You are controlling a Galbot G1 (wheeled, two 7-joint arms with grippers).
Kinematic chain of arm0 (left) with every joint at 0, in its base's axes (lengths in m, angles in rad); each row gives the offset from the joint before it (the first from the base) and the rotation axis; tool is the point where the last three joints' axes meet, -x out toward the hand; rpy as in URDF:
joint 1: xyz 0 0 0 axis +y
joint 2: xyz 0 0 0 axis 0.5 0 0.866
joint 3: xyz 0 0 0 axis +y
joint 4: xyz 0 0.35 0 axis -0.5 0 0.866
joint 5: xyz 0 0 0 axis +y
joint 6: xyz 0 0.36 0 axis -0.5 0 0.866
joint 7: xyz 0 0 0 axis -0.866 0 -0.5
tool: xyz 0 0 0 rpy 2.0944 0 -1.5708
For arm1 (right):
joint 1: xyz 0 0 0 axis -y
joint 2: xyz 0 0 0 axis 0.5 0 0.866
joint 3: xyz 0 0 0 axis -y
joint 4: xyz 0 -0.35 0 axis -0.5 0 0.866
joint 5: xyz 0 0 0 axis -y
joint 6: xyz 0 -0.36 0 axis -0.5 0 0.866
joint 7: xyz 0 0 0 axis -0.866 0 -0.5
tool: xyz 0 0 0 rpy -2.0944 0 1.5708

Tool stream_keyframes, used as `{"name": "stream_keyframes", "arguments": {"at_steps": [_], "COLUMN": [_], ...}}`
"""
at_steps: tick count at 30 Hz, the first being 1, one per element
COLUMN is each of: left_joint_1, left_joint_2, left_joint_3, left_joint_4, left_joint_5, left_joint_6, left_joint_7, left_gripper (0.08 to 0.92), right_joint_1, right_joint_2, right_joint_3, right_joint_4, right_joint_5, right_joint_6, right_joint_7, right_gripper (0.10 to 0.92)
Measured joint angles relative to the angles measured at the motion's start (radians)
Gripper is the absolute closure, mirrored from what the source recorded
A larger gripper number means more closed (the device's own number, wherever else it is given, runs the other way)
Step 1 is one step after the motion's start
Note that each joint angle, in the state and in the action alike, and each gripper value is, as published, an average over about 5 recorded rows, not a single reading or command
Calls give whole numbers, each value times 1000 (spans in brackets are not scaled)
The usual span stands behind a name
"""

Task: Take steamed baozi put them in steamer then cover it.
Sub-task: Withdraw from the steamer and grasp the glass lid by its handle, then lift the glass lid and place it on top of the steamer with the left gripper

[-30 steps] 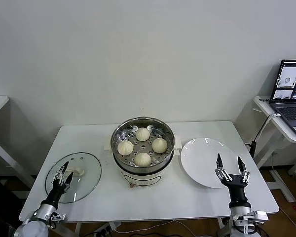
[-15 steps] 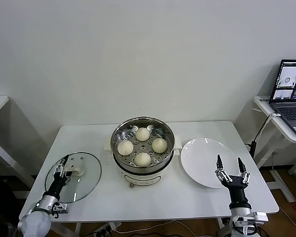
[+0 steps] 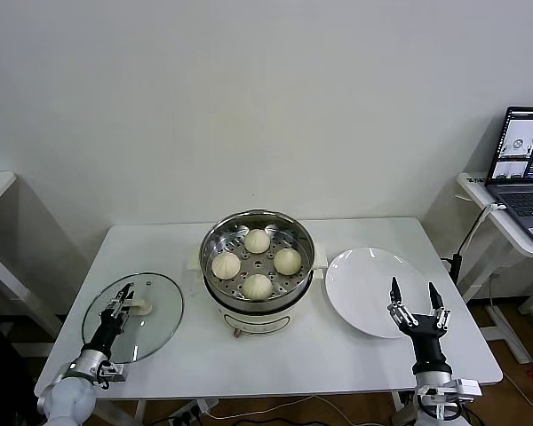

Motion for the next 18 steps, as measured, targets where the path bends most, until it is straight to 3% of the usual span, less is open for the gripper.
{"name": "stream_keyframes", "arguments": {"at_steps": [6, 18], "left_joint_1": [0, 37], "left_joint_2": [-5, 3], "left_joint_3": [-3, -29], "left_joint_4": [7, -107], "left_joint_5": [8, -30], "left_joint_6": [-1, 17], "left_joint_7": [-11, 3], "left_gripper": [794, 811], "right_joint_1": [7, 18], "right_joint_2": [-1, 0], "right_joint_3": [-1, -1], "right_joint_4": [-7, -10], "right_joint_5": [-1, -3], "right_joint_6": [4, 7], "right_joint_7": [0, 0], "right_gripper": [203, 203]}}
